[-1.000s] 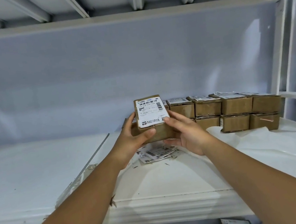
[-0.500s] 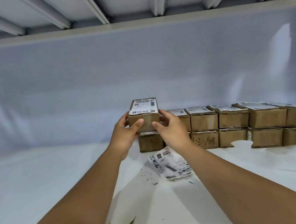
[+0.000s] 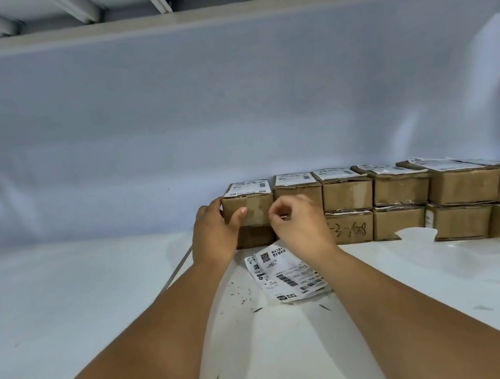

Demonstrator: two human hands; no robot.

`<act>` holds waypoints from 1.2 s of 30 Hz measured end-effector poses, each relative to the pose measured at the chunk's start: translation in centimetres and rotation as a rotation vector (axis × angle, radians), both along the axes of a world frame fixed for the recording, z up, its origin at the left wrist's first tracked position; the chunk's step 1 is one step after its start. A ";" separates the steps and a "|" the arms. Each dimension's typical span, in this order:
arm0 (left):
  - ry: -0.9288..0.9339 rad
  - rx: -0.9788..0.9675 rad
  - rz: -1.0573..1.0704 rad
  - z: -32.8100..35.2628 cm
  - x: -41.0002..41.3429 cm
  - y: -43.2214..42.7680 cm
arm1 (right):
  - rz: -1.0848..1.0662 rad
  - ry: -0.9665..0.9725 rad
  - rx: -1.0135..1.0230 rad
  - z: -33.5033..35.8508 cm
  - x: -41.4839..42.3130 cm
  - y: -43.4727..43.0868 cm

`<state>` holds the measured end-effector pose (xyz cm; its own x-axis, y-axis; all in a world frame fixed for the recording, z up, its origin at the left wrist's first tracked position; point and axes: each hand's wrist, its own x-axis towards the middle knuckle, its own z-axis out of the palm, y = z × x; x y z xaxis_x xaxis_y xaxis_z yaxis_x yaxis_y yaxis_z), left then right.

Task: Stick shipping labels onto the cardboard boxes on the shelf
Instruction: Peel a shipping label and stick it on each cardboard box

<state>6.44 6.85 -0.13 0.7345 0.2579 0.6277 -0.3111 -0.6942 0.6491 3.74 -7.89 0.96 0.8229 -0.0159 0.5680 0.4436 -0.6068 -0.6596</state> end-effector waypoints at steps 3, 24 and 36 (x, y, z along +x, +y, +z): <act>0.003 -0.072 -0.025 0.2 -0.2 0.0 | 0.073 0.061 -0.066 -0.4 0.0 0.3; 0.176 -0.098 -0.136 -0.2 -0.4 -0.5 | 0.055 0.166 -0.169 -0.9 0.9 0.3; 0.389 -0.417 -0.378 -1.1 0.8 0.2 | 0.011 0.184 -0.080 -1.2 1.5 -0.1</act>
<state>7.21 7.03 -1.27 0.9737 0.1022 0.2036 -0.1728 -0.2509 0.9525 5.28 -8.02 -0.22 0.9126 0.0327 0.4075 0.3271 -0.6562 -0.6800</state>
